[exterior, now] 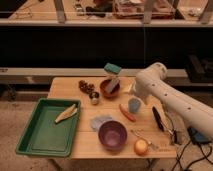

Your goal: Place banana in plastic cup

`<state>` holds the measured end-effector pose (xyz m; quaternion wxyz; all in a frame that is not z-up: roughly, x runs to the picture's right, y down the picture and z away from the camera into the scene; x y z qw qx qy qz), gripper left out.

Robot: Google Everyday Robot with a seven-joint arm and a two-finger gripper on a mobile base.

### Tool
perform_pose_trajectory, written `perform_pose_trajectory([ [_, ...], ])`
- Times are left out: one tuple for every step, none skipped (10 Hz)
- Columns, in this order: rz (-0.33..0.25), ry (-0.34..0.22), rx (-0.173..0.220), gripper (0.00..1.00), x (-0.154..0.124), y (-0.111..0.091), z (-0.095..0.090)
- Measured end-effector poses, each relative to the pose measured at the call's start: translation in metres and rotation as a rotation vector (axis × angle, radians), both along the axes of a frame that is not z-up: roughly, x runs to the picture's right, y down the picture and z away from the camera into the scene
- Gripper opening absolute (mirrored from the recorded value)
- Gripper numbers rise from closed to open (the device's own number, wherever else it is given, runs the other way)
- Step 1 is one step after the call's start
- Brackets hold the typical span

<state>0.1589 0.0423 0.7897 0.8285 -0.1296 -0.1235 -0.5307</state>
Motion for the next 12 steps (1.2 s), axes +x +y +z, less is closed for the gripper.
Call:
perform_pose_trajectory([
  [-0.052, -0.026, 0.009, 0.80, -0.023, 0.003, -0.012],
  [-0.100, -0.049, 0.017, 0.80, -0.044, 0.006, -0.023],
  [-0.166, -0.084, 0.029, 0.80, -0.075, 0.013, -0.040],
  [-0.209, -0.106, 0.038, 0.80, -0.095, 0.019, -0.052],
  [-0.266, -0.137, 0.049, 0.80, -0.120, 0.028, -0.067],
  [-0.316, -0.167, 0.059, 0.80, -0.141, 0.036, -0.079],
  [-0.347, -0.185, 0.064, 0.80, -0.153, 0.042, -0.087],
  [-0.350, -0.186, 0.065, 0.80, -0.154, 0.043, -0.088],
  [-0.349, -0.186, 0.064, 0.80, -0.154, 0.043, -0.087],
  [-0.349, -0.186, 0.064, 0.80, -0.154, 0.043, -0.088],
  [-0.350, -0.187, 0.065, 0.80, -0.155, 0.043, -0.088],
  [-0.349, -0.186, 0.065, 0.80, -0.154, 0.043, -0.088],
])
